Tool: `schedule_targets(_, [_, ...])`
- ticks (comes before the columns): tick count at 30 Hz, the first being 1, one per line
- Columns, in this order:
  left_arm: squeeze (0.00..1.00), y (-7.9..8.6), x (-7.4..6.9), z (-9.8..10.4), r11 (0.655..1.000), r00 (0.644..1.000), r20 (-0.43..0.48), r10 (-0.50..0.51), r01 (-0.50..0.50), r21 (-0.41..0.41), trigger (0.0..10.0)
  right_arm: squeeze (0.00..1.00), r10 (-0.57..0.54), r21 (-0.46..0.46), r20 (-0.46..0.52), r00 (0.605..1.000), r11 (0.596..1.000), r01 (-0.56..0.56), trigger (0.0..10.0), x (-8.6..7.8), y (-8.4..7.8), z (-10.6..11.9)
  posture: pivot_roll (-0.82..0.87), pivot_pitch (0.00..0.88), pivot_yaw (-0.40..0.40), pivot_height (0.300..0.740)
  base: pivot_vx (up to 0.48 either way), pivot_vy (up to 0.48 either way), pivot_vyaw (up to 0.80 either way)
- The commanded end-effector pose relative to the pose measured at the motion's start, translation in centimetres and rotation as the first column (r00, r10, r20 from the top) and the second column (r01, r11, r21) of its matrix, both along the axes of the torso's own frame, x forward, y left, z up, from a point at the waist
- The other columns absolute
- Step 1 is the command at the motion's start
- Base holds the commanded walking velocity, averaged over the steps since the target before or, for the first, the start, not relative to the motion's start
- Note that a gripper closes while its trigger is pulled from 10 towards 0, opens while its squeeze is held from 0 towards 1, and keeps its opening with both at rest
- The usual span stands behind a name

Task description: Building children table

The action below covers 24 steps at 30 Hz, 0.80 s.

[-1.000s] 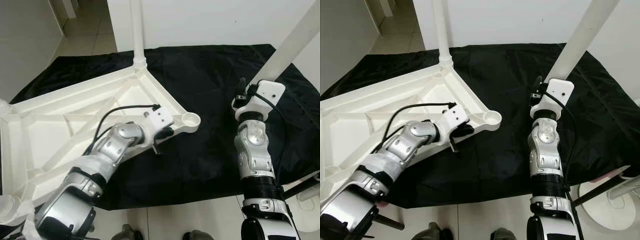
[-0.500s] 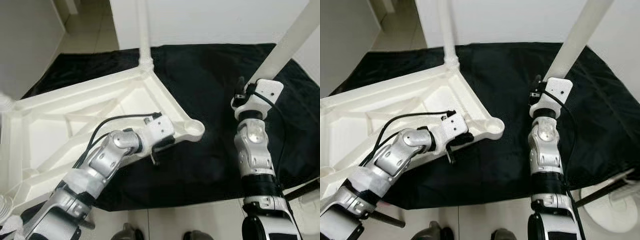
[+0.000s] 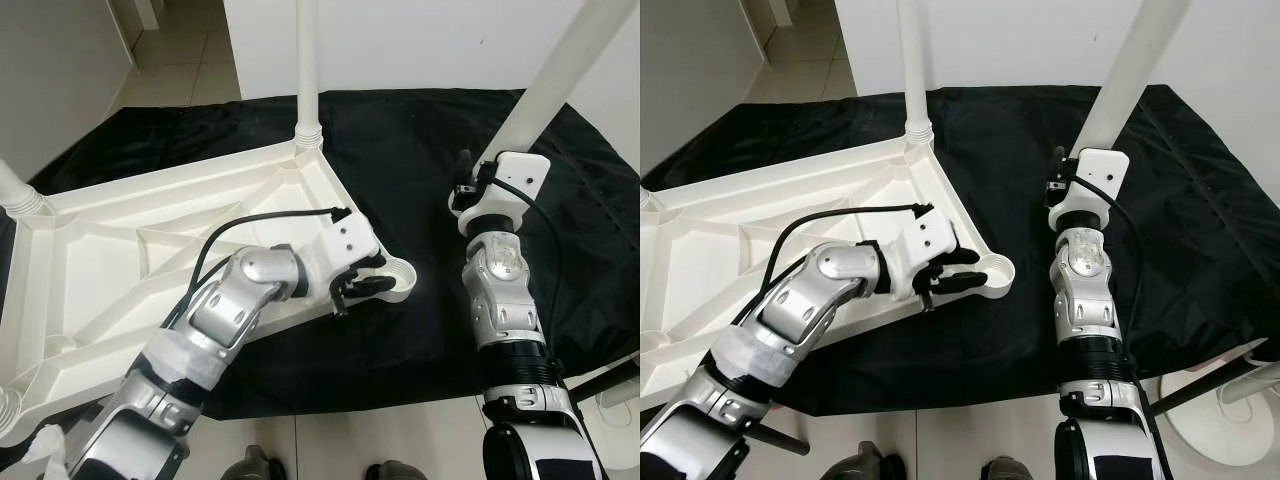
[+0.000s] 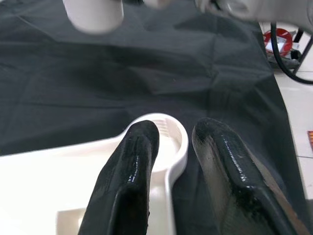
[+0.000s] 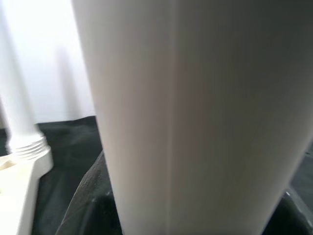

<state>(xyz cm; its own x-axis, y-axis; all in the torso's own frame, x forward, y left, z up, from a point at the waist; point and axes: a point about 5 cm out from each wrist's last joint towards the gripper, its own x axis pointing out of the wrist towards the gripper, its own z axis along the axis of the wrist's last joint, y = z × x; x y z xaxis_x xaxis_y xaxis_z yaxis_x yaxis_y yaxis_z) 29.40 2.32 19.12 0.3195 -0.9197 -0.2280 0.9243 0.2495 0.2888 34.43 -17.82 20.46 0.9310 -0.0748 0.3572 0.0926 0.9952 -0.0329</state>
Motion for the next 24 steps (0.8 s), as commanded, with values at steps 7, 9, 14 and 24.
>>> schedule_targets(7, [0.0,1.6,1.5,1.9,0.964,0.97,0.037,0.242,-0.236,-0.124,10.0,0.0,0.16,-0.024,-0.052,0.986,0.987,-0.162,10.0,-0.6,2.2,-0.9,-0.08,0.022,0.034,0.74,0.0,0.0,0.0])
schedule_targets(9, [0.0,2.1,1.6,2.1,0.951,0.961,0.038,0.276,-0.267,-0.155,10.0,0.0,0.178,-0.023,-0.061,0.982,0.983,-0.18,10.0,-0.8,2.5,-1.1,-0.08,0.022,0.034,0.74,0.0,0.0,0.0])
schedule_targets(14, [0.0,3.0,1.7,2.4,0.92,0.94,0.038,0.339,-0.323,-0.223,10.0,0.0,0.21,-0.01,-0.073,0.975,0.977,-0.211,10.0,-1.2,2.9,-1.4,-0.08,0.022,0.03,0.74,0.0,0.0,0.0])
schedule_targets(24, [0.0,4.4,0.2,1.2,0.873,0.924,-0.009,0.382,-0.364,-0.324,10.0,0.0,0.336,0.014,-0.066,0.94,0.942,-0.336,10.0,-2.8,4.1,-2.6,-0.07,0.009,0.014,0.74,0.0,0.0,0.0])
